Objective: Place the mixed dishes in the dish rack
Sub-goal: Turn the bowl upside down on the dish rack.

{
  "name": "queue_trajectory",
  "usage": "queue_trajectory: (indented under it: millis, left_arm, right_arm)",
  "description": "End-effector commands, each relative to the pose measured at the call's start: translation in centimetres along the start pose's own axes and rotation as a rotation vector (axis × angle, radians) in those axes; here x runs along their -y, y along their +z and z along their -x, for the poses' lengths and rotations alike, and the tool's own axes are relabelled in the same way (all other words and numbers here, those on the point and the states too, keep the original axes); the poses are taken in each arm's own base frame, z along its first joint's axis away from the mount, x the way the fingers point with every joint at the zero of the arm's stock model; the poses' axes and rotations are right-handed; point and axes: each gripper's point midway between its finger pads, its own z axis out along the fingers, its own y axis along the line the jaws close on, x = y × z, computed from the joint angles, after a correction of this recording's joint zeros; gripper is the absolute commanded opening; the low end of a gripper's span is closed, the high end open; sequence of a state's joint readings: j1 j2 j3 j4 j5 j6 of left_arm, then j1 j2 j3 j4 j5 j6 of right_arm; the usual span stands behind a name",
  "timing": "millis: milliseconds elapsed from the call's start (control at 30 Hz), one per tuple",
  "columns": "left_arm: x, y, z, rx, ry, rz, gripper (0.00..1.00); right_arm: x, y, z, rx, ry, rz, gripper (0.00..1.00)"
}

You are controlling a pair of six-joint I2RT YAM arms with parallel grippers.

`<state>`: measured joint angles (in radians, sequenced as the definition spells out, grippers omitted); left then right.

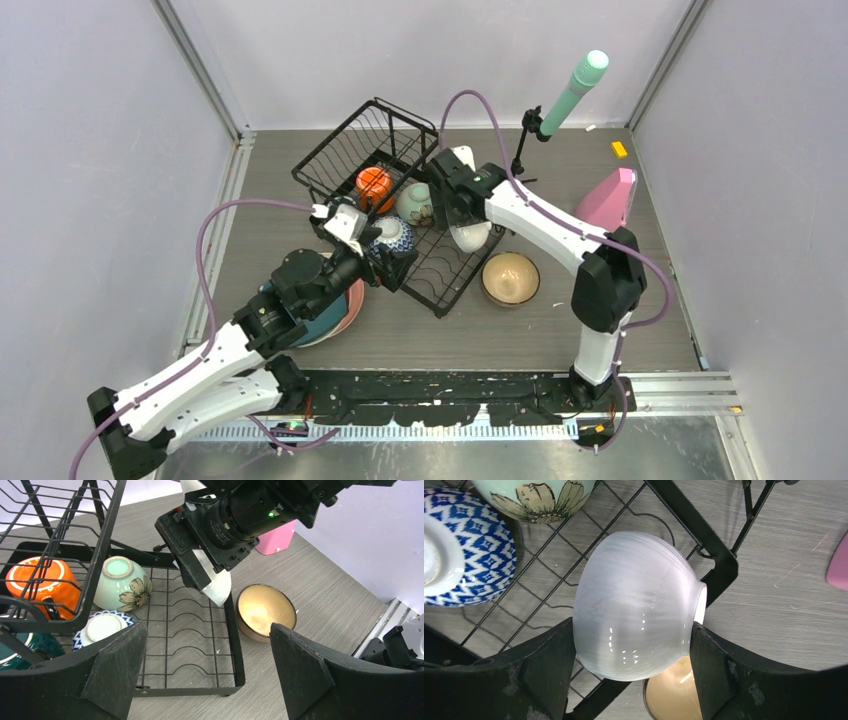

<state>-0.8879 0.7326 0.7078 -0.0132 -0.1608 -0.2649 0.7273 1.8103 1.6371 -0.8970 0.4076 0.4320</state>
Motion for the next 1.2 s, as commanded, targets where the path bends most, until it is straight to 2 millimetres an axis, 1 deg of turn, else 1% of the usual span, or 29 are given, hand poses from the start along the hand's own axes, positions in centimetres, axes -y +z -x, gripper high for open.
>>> queue_trajectory:
  millis: [0, 67, 167, 300, 400, 500, 633, 767, 1033, 1167]
  left_arm:
    - [-0.9, -0.7, 0.4, 0.024, 0.007, 0.044, 0.95]
    - [-1.1, -0.9, 0.4, 0.031, 0.004, 0.051, 0.95]
    - [-1.4, -1.3, 0.7, 0.045, 0.001, 0.066, 0.95]
    - [-1.8, -1.3, 0.1, 0.045, 0.007, 0.078, 0.99]
    - [-1.8, -1.3, -0.2, 0.031, 0.003, 0.078, 0.99]
    - [-1.8, -1.1, -0.2, 0.036, -0.006, 0.081, 0.99]
    - [-1.9, -1.0, -0.3, 0.036, -0.007, 0.089, 0.99]
    - [-1.9, -1.0, -0.5, 0.034, -0.011, 0.090, 0.99]
    - [-2.0, -0.9, -1.2, 0.016, -0.007, 0.089, 0.99]
    - [-1.9, -0.7, -1.6, 0.003, -0.004, 0.084, 0.99]
  right_arm:
    - [0.8, -0.8, 2.6, 0.082, -0.069, -0.106, 0.36]
    - [0.5, -0.2, 2.4, 0.073, -0.086, -0.118, 0.36]
    - [0.8, 0.6, 2.3, 0.070, -0.111, -0.158, 0.36]
    - [0.9, 2.0, 2.1, 0.064, -0.135, -0.207, 0.38]
    - [0.7, 3.0, 1.7, 0.059, -0.151, -0.238, 0.40]
    - [0.4, 4.0, 1.2, 0.050, -0.162, -0.249, 0.42]
    - [-0.2, 5.2, 0.1, 0.015, -0.172, -0.239, 0.44]
    - [-0.9, 5.9, -0.9, -0.016, -0.172, -0.211, 0.49]
    - [-2.9, 6.7, -2.3, -0.060, -0.154, -0.111, 0.58]
    - [-3.4, 7.1, -2.8, -0.077, -0.149, -0.091, 0.62]
